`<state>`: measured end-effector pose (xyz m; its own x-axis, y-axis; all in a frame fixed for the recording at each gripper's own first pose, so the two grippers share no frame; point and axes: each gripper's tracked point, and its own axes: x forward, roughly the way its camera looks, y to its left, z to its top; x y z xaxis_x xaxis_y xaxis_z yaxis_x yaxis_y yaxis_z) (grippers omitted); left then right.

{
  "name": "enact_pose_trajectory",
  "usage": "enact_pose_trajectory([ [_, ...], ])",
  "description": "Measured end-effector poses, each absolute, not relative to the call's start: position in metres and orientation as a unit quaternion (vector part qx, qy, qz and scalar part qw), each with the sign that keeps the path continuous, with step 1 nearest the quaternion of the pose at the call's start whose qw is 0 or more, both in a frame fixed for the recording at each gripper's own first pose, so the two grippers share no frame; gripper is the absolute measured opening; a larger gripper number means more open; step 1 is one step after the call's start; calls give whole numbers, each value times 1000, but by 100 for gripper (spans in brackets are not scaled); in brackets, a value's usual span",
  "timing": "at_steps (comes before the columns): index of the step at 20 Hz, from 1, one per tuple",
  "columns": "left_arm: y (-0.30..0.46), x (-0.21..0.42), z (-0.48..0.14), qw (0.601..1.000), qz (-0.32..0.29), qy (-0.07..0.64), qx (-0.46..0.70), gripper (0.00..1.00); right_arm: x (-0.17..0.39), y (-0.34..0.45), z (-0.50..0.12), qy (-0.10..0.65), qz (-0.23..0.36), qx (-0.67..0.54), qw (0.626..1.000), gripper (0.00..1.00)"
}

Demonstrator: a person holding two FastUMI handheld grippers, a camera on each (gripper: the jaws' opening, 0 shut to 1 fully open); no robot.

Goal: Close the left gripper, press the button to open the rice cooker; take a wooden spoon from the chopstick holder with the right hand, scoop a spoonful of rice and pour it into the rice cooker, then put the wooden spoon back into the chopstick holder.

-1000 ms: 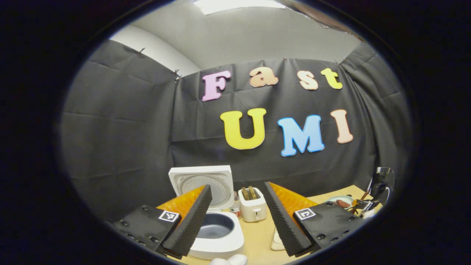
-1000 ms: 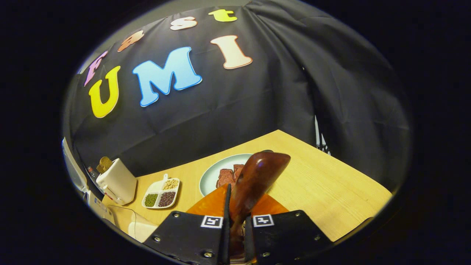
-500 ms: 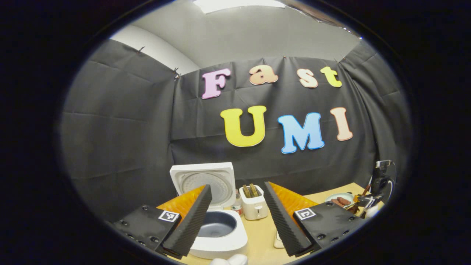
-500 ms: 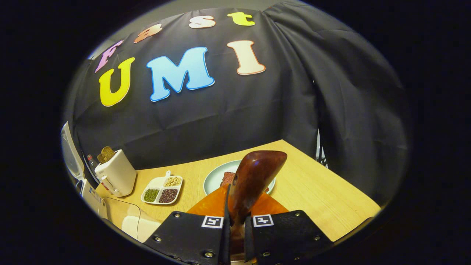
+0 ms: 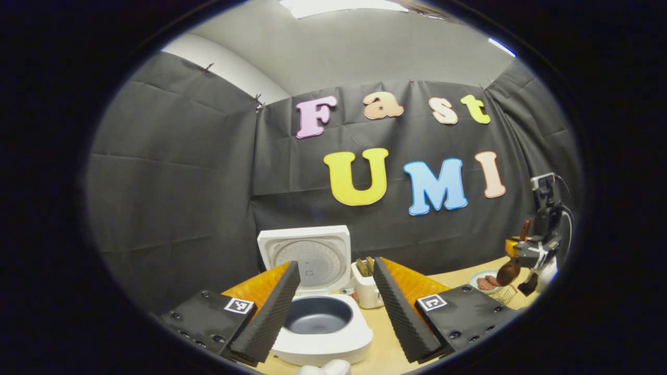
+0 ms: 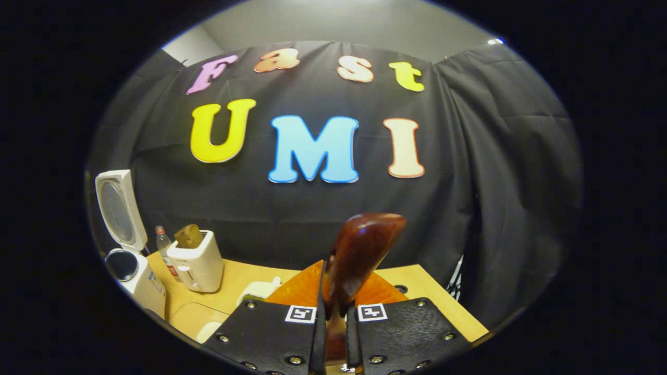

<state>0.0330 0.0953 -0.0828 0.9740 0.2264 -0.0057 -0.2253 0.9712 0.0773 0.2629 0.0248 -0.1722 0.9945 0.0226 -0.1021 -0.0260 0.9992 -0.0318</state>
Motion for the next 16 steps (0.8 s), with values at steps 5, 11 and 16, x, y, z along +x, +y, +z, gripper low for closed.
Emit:
enact_pose_trajectory([
  [5,119,22,-91,991,126,7,44,100,243,126,-182,56,76,-53,994,15],
  [11,144,7,-106,989,137,19,44,100,228,174,-247,92,96,-131,982,14],
  [16,160,1,-120,988,144,30,41,100,238,163,-286,125,77,-194,970,15],
])
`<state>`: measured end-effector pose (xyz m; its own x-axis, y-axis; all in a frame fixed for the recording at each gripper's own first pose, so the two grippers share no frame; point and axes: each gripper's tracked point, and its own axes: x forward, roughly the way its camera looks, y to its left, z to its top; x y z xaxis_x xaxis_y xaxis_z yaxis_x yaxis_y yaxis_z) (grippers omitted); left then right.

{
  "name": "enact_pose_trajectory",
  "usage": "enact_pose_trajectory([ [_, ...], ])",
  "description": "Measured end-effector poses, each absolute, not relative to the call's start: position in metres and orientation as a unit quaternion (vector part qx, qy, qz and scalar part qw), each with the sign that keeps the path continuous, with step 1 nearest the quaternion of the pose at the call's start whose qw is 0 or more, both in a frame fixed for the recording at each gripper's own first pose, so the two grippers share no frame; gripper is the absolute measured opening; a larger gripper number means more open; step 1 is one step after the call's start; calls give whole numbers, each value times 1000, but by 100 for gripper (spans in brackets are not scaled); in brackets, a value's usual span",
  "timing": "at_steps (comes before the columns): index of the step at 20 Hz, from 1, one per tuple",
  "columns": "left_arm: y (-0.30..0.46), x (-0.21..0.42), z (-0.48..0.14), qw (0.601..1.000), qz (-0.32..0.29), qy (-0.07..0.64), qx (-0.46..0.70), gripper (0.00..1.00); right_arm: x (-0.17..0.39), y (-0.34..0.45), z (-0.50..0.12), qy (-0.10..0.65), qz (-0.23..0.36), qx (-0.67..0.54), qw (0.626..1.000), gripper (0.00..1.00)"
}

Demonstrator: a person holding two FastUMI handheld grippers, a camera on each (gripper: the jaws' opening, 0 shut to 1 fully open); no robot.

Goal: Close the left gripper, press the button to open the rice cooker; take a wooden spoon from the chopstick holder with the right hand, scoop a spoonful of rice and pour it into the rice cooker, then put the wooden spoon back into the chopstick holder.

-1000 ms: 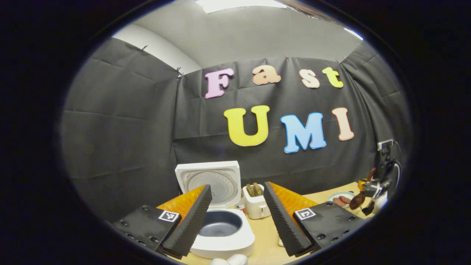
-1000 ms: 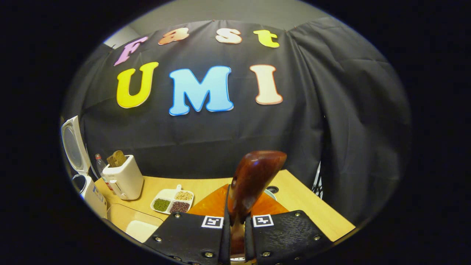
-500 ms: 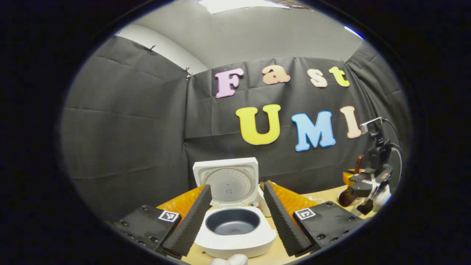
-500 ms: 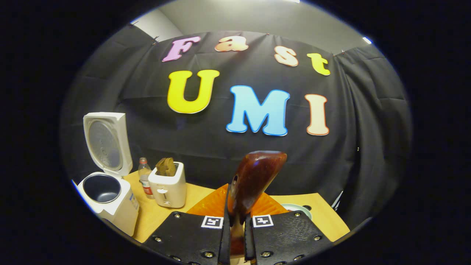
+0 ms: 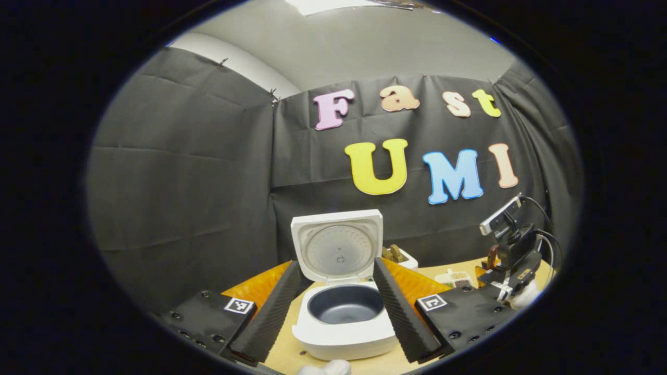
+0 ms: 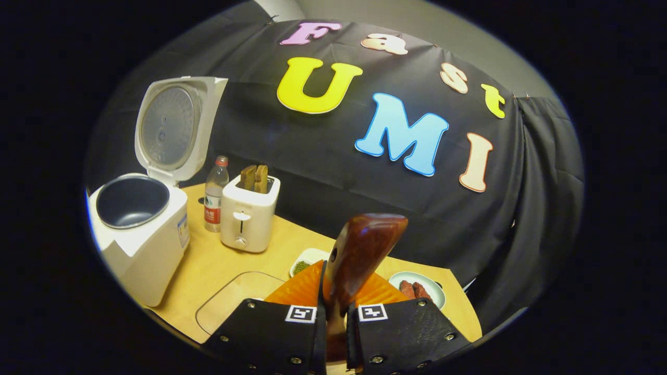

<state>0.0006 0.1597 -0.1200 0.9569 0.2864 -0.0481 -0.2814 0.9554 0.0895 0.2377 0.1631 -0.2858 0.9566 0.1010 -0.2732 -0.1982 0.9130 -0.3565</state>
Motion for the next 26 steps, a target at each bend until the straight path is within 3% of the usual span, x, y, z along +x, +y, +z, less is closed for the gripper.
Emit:
enact_pose_trajectory([
  [12,170,-1,-127,987,149,38,49,100,228,176,-355,200,100,-238,945,15],
  [19,179,0,-128,986,154,42,50,99,225,194,-362,237,113,-138,955,15],
  [26,194,-3,-133,984,164,51,47,98,228,202,-367,266,108,55,956,15],
])
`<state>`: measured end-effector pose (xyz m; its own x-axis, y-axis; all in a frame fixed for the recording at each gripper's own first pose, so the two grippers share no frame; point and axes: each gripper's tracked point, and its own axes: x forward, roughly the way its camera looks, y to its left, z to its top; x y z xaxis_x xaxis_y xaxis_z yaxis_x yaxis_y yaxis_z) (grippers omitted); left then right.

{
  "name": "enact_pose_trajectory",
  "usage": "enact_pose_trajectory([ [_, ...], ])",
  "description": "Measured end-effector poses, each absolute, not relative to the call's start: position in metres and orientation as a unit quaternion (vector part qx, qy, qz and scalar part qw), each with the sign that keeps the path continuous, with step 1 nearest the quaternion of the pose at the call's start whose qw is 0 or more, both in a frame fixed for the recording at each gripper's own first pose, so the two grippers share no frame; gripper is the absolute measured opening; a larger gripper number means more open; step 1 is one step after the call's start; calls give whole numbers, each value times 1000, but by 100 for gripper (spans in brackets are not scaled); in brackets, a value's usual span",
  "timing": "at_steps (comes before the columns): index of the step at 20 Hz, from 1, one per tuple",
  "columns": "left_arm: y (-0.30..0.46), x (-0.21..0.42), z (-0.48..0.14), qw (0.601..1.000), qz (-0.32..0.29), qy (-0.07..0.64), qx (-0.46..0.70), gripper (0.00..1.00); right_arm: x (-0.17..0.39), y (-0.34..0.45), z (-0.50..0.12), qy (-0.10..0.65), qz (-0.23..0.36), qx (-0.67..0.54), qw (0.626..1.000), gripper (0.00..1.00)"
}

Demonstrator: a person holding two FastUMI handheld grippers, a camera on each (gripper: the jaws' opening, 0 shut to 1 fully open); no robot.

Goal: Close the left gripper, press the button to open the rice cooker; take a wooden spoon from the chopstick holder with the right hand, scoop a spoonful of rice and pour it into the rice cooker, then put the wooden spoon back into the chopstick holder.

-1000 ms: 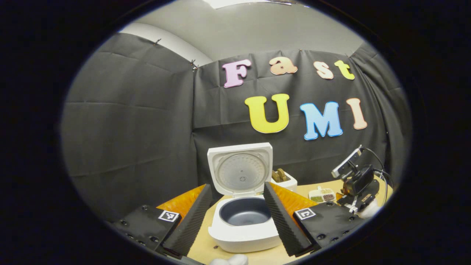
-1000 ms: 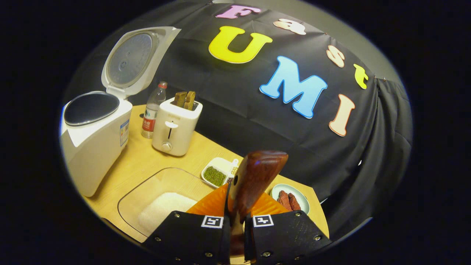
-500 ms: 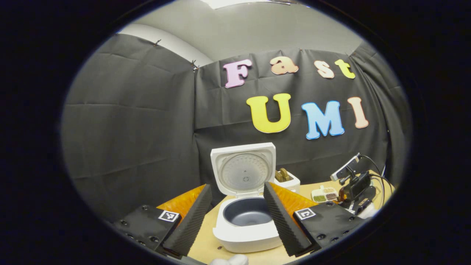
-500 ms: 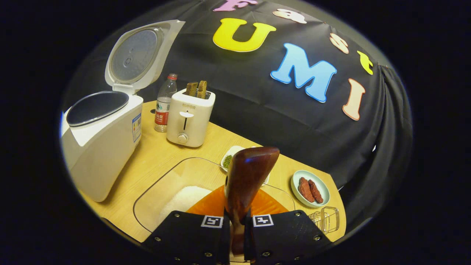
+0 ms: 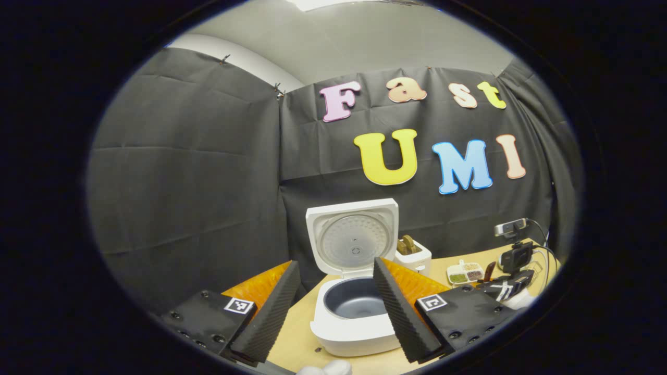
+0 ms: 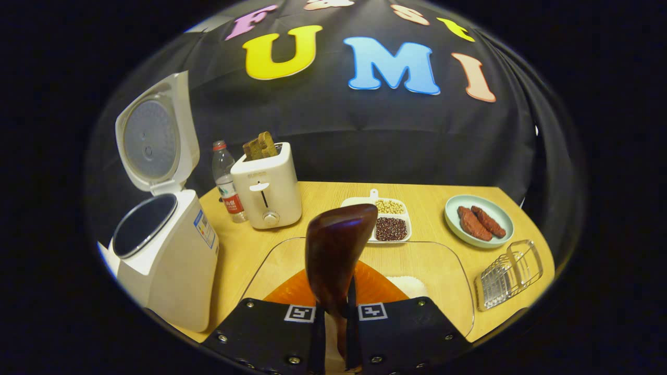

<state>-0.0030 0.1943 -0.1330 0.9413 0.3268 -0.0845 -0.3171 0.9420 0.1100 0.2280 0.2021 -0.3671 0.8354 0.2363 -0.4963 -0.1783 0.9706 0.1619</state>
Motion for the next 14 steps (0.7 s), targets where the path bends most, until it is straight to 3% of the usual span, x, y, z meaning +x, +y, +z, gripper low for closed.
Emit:
enact_pose_trajectory([
  [7,194,2,-133,984,163,53,44,100,234,176,-375,270,79,295,913,15],
  [14,189,8,-120,985,159,47,53,98,236,168,-376,264,75,414,868,15],
])
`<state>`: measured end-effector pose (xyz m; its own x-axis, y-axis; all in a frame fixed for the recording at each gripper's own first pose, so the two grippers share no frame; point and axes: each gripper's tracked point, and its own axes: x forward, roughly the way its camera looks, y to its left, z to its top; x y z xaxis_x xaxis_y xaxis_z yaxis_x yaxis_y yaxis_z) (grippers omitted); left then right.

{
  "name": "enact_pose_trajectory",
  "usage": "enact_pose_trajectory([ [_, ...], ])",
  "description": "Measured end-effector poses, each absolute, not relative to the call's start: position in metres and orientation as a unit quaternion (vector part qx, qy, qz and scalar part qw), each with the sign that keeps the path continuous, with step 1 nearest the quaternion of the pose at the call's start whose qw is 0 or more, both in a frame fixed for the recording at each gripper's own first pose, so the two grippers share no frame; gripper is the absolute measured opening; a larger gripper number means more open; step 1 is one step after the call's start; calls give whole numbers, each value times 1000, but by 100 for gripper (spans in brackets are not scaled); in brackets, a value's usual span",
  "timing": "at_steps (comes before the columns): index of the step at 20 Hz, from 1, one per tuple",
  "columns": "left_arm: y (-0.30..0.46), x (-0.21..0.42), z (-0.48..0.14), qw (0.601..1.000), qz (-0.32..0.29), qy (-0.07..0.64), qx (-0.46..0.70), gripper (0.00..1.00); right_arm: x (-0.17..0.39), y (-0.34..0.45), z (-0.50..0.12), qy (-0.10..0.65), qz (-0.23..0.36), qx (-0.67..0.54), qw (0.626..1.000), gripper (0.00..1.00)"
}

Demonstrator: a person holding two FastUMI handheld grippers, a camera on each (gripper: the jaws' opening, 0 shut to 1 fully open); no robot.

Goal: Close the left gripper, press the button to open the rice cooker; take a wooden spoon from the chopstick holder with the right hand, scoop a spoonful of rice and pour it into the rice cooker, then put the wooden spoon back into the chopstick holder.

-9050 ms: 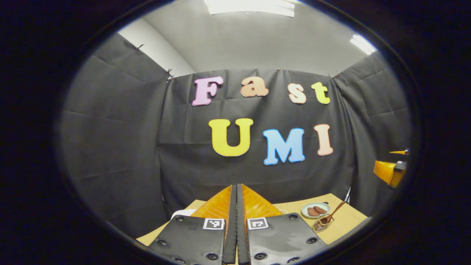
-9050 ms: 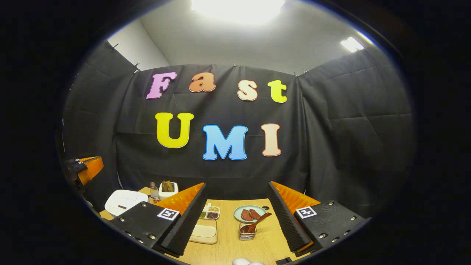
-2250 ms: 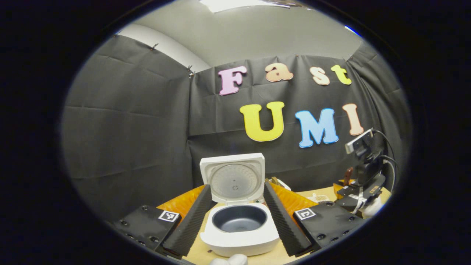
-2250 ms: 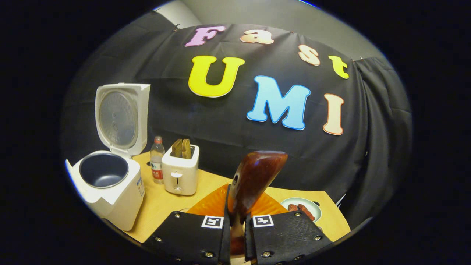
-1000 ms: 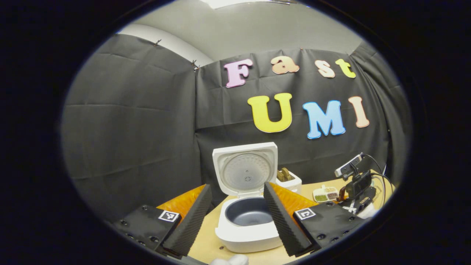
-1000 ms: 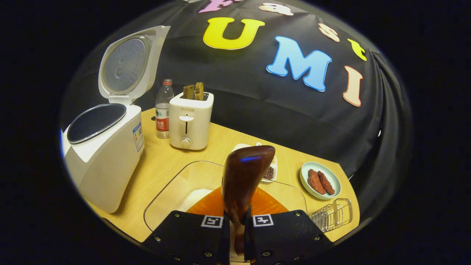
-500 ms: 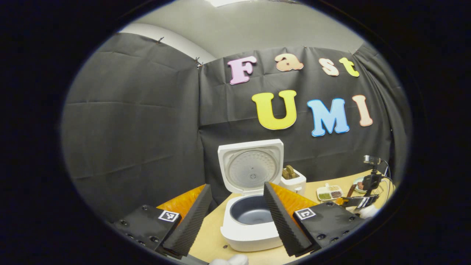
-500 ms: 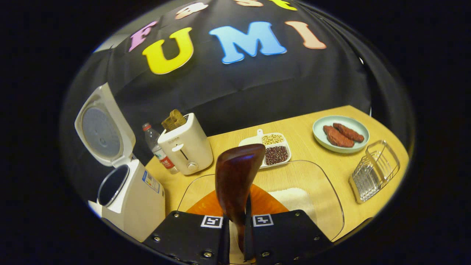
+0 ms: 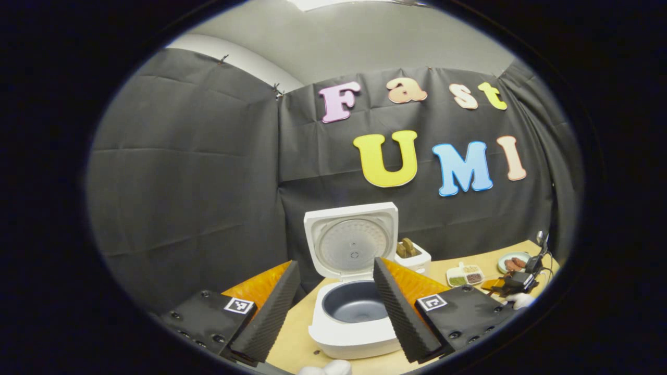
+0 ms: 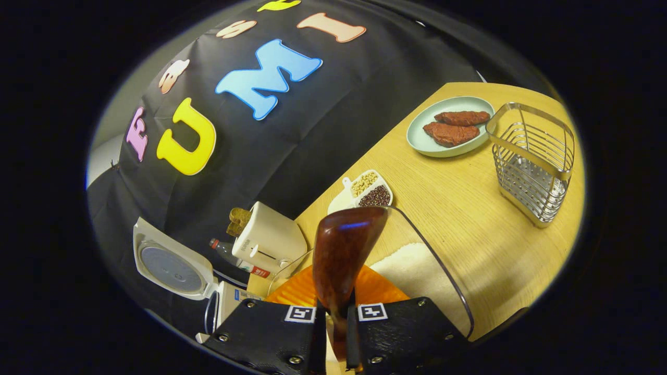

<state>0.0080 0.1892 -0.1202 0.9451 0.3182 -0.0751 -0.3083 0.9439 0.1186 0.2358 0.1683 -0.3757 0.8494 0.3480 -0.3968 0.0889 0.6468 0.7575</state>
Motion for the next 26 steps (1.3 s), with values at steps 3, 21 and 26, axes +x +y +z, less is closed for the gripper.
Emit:
enact_pose_trajectory([
  [3,186,8,-117,985,157,44,55,100,240,163,-365,251,68,494,829,15],
  [21,197,-7,-107,985,163,35,41,100,239,154,-252,185,93,537,818,15],
  [26,215,-16,-113,983,177,35,30,100,234,200,-192,173,118,546,811,15],
])
